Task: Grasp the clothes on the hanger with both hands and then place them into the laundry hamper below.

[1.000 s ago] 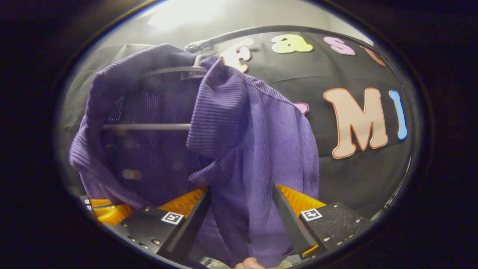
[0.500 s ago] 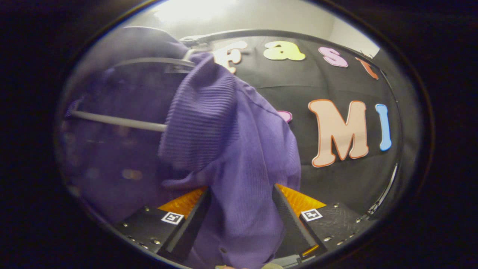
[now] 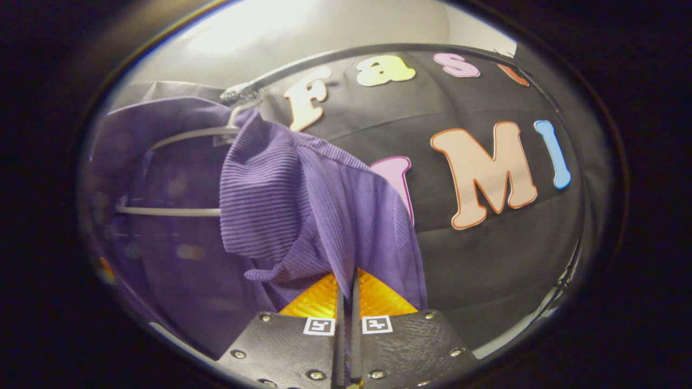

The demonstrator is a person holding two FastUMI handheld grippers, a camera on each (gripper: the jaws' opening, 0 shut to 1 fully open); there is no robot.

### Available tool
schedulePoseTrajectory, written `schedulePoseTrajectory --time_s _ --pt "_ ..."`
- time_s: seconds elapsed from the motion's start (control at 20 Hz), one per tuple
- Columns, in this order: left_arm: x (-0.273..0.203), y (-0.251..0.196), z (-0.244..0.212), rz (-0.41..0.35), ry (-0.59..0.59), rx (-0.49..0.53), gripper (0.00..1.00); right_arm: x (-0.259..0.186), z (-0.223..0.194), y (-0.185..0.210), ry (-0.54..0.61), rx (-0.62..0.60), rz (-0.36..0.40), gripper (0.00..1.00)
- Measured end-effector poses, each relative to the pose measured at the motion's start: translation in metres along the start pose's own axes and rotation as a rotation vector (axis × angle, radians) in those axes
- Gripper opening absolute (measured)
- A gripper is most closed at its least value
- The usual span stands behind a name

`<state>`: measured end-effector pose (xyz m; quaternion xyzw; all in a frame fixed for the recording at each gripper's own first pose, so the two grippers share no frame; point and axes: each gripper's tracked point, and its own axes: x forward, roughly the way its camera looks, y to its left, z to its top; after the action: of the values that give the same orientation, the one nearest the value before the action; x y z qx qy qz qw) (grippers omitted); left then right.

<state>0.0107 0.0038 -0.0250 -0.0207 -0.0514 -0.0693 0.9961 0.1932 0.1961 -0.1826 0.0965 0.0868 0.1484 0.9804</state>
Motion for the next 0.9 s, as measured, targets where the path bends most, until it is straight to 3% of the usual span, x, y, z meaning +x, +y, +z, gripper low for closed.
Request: schedulePoseTrajectory --time_s 0.1,0.15,0.25,0.3,0.4,0.45,0.5,0.8,0.9 --pt "0.002 -0.005 -0.007 -0.028 0.024 -0.016 0.0 -0.008 0.01 -0.015 -0.024 -0.044 -0.033 0.04" --pt "0.0 -0.011 -0.005 -0.049 0.027 -0.028 0.0 -0.008 0.012 -0.015 -0.017 -0.055 -0.015 0.03" --pt "-0.005 -0.024 0.001 -0.115 0.031 -0.057 0.0 -0.005 0.006 0.001 0.031 -0.063 0.09 0.04" --pt "-0.008 -0.029 0.006 -0.146 0.032 -0.059 0.0 -0.006 0.004 0.003 0.048 -0.081 0.099 0.02" --pt "-0.017 -0.033 0.012 -0.202 0.046 -0.052 0.0 -0.005 0.011 -0.002 0.036 -0.111 0.078 0.01" --pt "-0.021 -0.036 0.015 -0.233 0.049 -0.069 0.0 -0.009 0.015 -0.004 0.029 -0.108 0.069 0.06" --pt "-0.028 -0.035 0.021 -0.252 0.05 -0.085 0.0 -0.015 0.022 -0.004 0.018 -0.092 0.074 0.0" --pt "-0.052 0.006 0.088 -0.253 -0.046 -0.068 0.01 -0.012 0.069 -0.036 -0.044 -0.066 0.004 0.0" --pt "-0.052 0.033 0.112 -0.2 -0.088 -0.038 0.02 -0.013 0.084 -0.045 -0.047 -0.081 -0.018 0.0"
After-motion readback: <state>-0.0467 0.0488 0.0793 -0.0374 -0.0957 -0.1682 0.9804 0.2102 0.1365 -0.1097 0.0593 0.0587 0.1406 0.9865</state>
